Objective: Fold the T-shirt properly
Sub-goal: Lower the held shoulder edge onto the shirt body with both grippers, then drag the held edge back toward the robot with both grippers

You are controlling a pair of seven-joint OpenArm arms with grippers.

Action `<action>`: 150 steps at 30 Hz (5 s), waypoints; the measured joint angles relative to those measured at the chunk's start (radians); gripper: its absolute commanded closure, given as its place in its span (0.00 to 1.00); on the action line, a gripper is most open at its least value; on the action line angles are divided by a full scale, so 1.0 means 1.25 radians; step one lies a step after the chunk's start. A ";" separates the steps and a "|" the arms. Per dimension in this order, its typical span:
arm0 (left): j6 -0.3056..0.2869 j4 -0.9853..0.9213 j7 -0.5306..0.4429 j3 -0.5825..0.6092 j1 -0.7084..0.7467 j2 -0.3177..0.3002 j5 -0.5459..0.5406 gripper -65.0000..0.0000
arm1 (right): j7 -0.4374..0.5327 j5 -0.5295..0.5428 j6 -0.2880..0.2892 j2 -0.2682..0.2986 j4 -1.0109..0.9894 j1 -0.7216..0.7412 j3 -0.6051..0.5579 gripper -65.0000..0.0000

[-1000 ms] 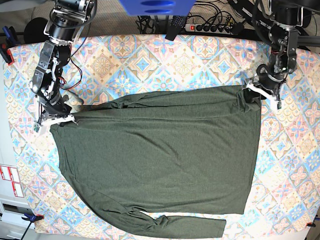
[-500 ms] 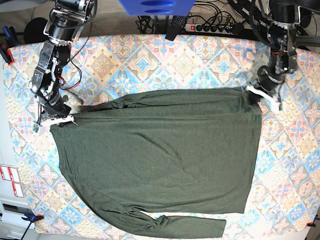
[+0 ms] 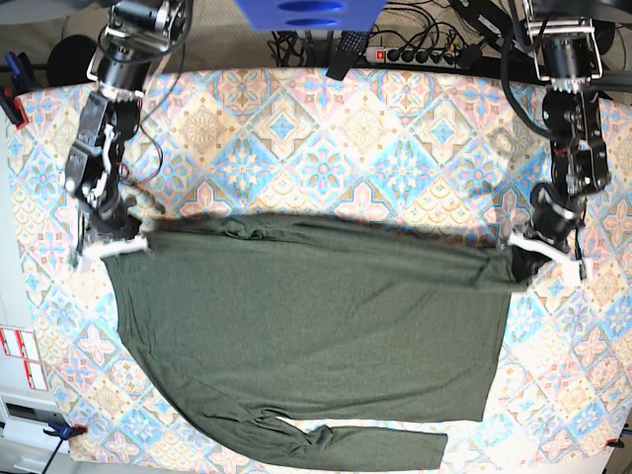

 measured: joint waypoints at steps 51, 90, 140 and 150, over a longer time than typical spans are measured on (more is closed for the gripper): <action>0.016 -0.372 -0.010 0.054 -0.290 0.076 0.108 0.52 | 0.115 -0.002 0.002 0.011 -0.347 0.209 0.002 0.71; 0.016 -0.508 -0.020 0.055 -0.298 0.093 0.111 0.47 | 0.074 0.000 0.001 0.037 -0.230 0.122 0.005 0.70; 0.012 -0.547 -0.031 0.053 -0.311 0.127 0.102 1.00 | 0.041 0.004 0.001 0.035 -0.450 0.238 0.170 0.49; 0.012 -0.547 -0.031 0.053 -0.311 0.127 0.099 1.00 | 0.100 0.002 0.001 0.043 -0.550 0.296 0.170 0.51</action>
